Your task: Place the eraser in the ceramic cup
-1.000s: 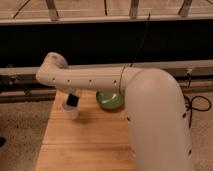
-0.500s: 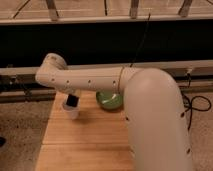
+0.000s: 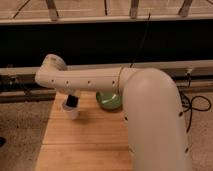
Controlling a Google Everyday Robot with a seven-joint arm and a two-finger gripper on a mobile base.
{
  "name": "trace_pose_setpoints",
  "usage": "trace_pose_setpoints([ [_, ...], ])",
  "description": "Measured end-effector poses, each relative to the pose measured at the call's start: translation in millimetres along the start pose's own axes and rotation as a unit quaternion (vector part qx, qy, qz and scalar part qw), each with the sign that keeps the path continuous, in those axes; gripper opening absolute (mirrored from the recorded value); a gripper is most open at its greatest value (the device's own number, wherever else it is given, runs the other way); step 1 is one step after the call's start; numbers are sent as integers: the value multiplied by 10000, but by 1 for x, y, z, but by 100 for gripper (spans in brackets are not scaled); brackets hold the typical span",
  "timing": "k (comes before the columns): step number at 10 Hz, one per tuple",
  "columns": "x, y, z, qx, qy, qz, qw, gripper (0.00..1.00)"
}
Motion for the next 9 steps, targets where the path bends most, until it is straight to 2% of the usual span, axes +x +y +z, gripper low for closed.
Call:
trace_pose_setpoints([
  [3, -1, -1, 1, -2, -1, -38, 10000, 32],
  [4, -2, 0, 2, -8, -8, -45, 10000, 39],
  [7, -3, -1, 3, -13, -9, -74, 10000, 71],
  [9, -4, -1, 5, -21, -11, -100, 9999, 80],
])
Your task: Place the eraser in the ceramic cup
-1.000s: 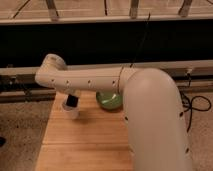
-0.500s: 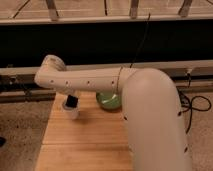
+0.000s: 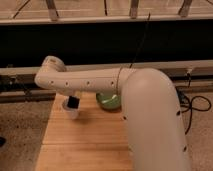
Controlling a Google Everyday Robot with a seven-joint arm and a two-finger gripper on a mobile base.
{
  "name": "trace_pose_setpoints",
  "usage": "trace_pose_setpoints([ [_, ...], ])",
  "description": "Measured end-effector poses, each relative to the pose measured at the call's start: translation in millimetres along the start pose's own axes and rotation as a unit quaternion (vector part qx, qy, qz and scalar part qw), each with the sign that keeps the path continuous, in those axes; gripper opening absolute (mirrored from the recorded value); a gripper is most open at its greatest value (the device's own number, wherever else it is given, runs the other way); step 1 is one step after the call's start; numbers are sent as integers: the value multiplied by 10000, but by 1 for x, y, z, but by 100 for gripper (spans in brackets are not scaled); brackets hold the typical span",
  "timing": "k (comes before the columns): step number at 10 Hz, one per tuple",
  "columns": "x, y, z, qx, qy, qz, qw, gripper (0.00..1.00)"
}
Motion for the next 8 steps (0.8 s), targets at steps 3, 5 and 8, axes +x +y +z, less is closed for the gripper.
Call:
trace_pose_setpoints([
  [3, -1, -1, 2, -12, -8, -45, 10000, 76],
  [5, -2, -1, 3, -19, -8, -73, 10000, 79],
  [8, -2, -2, 4, -27, -5, -113, 9999, 79],
])
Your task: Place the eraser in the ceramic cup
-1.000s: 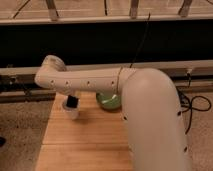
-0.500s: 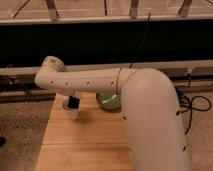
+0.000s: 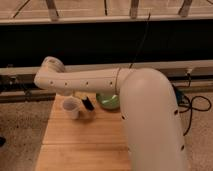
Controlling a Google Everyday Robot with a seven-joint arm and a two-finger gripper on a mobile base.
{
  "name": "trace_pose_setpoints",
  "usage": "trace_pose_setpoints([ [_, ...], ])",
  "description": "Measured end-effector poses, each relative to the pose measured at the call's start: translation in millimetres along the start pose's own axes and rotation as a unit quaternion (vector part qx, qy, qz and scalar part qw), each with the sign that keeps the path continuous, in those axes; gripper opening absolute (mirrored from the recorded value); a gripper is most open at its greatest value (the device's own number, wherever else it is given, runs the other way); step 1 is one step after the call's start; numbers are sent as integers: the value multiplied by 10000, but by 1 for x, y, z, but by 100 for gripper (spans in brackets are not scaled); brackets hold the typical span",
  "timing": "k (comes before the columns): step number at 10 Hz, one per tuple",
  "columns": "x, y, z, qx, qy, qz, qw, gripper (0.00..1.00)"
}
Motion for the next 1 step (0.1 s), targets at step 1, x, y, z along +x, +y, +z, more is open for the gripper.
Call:
trace_pose_setpoints([
  [1, -1, -1, 0, -1, 6, -20, 10000, 73],
])
